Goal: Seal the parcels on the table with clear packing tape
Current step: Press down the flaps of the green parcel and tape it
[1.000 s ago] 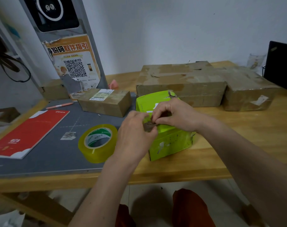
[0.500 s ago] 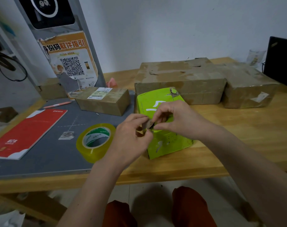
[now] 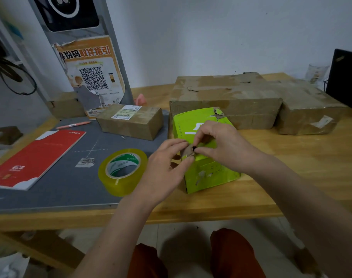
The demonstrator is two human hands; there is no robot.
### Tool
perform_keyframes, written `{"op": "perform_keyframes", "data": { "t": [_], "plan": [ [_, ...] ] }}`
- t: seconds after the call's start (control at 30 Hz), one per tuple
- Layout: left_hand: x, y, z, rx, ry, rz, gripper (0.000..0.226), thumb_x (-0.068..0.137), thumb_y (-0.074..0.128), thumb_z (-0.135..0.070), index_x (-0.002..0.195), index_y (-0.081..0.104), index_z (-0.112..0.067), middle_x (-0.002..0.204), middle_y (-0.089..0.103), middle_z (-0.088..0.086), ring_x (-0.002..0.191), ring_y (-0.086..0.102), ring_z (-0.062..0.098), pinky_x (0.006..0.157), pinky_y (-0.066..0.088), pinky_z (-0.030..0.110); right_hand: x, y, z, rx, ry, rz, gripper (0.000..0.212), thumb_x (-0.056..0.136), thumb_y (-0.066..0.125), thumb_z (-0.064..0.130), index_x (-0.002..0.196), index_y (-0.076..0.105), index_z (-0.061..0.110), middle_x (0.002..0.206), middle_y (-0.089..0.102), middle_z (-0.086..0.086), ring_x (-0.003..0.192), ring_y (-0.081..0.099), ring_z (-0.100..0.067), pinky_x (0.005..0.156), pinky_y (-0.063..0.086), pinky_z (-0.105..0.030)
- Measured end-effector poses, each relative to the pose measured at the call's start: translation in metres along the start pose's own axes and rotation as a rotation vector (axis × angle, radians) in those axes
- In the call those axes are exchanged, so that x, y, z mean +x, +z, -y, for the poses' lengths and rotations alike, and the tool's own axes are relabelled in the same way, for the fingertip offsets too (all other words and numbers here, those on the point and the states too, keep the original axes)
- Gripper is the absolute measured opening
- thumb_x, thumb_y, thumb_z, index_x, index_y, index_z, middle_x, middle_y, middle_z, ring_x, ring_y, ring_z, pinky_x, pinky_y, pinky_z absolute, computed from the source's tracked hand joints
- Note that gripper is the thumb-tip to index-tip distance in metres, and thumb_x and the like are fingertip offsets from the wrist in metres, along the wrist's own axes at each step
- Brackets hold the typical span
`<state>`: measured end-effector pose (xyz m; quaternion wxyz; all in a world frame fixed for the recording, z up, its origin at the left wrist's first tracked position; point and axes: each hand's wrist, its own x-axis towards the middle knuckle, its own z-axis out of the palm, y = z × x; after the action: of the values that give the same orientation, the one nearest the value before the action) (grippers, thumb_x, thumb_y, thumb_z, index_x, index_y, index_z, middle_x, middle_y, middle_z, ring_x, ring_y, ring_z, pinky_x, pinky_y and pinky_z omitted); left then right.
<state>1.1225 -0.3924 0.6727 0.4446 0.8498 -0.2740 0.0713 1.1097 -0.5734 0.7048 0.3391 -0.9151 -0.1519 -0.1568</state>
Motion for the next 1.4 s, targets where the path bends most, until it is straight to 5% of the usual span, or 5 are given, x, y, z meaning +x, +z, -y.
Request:
{"op": "perform_keyframes", "data": {
  "t": [0.3,0.63,0.93,1.13,1.4],
  "plan": [
    [0.003,0.007,0.0,-0.152,-0.104,-0.056,0.031,0.094,0.066,-0.032,0.12,0.071,-0.018,0.124,0.059,-0.012,0.11,0.055,-0.007,0.092,0.045,0.016,0.019,-0.007,0.014,-0.058,0.167,0.24,0.033,0.094,0.059,0.028,0.066,0.066,0.014,0.061,0.045,-0.001,0.065,0.042,-0.013,0.06,0.031,-0.025],
    [-0.001,0.016,-0.005,-0.277,-0.207,-0.225,0.047,0.079,0.063,-0.052,0.116,0.072,-0.024,0.118,0.063,-0.013,0.106,0.065,0.02,0.089,0.054,0.052,0.037,-0.003,0.012,0.299,0.211,0.307,0.008,0.08,0.074,-0.002,0.083,0.074,0.005,0.068,0.067,0.004,0.055,0.054,0.007,0.06,0.042,-0.008],
    [0.003,0.024,0.002,-0.217,-0.266,-0.247,0.026,0.093,0.064,-0.027,0.106,0.061,-0.049,0.102,0.073,0.001,0.09,0.069,0.021,0.078,0.055,0.042,0.037,0.002,0.007,0.313,0.161,0.236,0.01,0.074,0.077,-0.008,0.08,0.072,-0.002,0.066,0.067,-0.002,0.054,0.055,0.003,0.058,0.047,-0.013],
    [-0.001,0.025,0.004,-0.106,-0.222,-0.231,0.032,0.101,0.054,-0.023,0.132,0.06,-0.031,0.119,0.069,-0.002,0.104,0.064,0.018,0.091,0.052,0.046,0.037,0.005,0.007,0.281,0.181,0.195,0.008,0.075,0.079,-0.001,0.075,0.073,0.004,0.08,0.073,-0.017,0.07,0.063,-0.015,0.074,0.055,-0.035],
    [-0.015,0.033,0.003,0.046,-0.055,-0.276,0.039,0.105,0.036,-0.025,0.142,0.046,-0.022,0.129,0.058,-0.017,0.115,0.058,0.006,0.093,0.05,0.034,0.041,-0.009,0.012,0.051,0.238,0.34,0.01,0.082,0.075,0.013,0.073,0.072,0.016,0.064,0.06,0.006,0.058,0.049,0.0,0.056,0.039,-0.013]
  ]
}}
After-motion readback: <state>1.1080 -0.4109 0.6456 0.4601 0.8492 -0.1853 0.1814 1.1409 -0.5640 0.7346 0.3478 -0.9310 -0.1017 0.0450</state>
